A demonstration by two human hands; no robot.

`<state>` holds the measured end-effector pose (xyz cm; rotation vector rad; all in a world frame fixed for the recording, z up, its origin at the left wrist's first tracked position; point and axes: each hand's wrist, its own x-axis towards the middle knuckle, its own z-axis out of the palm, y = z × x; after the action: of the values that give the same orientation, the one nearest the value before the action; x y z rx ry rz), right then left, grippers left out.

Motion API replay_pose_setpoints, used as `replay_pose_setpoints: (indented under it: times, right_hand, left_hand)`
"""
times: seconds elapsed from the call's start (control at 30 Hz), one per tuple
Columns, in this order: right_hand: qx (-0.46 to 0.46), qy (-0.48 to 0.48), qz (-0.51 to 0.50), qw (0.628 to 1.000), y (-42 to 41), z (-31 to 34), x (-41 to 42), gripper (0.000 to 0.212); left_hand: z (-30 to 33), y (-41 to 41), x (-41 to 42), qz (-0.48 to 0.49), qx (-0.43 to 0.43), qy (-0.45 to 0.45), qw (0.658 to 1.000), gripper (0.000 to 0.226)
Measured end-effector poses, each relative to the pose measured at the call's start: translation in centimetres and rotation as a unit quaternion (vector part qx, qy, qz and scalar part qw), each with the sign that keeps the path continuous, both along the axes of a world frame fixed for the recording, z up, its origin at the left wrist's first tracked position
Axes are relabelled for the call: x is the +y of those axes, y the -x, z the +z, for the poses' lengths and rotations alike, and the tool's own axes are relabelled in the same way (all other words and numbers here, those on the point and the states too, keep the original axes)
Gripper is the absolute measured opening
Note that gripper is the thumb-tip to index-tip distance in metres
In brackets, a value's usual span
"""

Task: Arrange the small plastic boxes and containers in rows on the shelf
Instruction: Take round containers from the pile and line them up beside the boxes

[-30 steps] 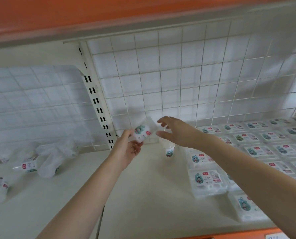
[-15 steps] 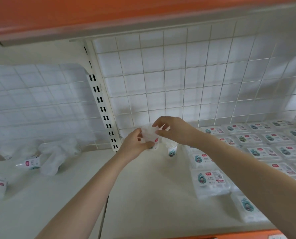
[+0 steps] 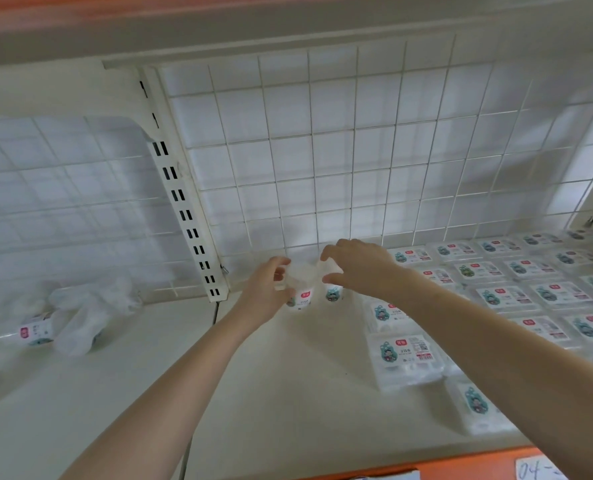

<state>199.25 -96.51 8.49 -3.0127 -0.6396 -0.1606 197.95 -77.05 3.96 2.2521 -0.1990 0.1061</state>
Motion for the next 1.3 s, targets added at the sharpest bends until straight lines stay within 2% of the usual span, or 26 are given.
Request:
replay_pose_setpoints:
  times: [0.07,0.17,0.3,0.57,0.77,1.1,1.3]
  right_hand:
    - [-0.021,0.014,-0.021,0.999,-0.5,0.0,-0.2,0.048]
    - [0.032,-0.039,-0.016,0.999,-1.2,0.0,-0.3,0.049]
    - [0.089,-0.054,0.011,0.994,-1.7,0.3,-1.1,0.045]
    - [0.073,-0.067,0.018,0.995,-2.0,-0.3,-1.2,0.041]
    - [0.045,-0.054,0.011,0.997,-2.0,-0.5,-1.1,0.042]
    - [0.025,-0.034,-0.004,0.999,-1.7,-0.6,-0.8,0.041]
    - [0.036,-0.058,0.011,0.998,-1.9,-0.8,-0.6,0.041]
  left_hand:
    - [0.0,-0.6,-0.5,0.003,0.003,-0.006,1.0,0.042]
    - [-0.1,-1.4,-1.0,0.001,0.022,-0.011,1.0,0.046]
    - [-0.3,-2.0,-1.4,0.005,0.021,-0.017,1.0,0.05]
    - [-0.9,-2.3,-1.7,0.045,-0.034,-0.064,0.996,0.047]
    - [-0.6,-2.4,-1.9,0.062,-0.024,-0.07,0.995,0.046]
    - [0.5,-1.6,-2.0,0.085,-0.045,-0.164,0.982,0.051]
    - [0.6,-1.4,-1.5,0.044,-0.072,-0.184,0.979,0.038]
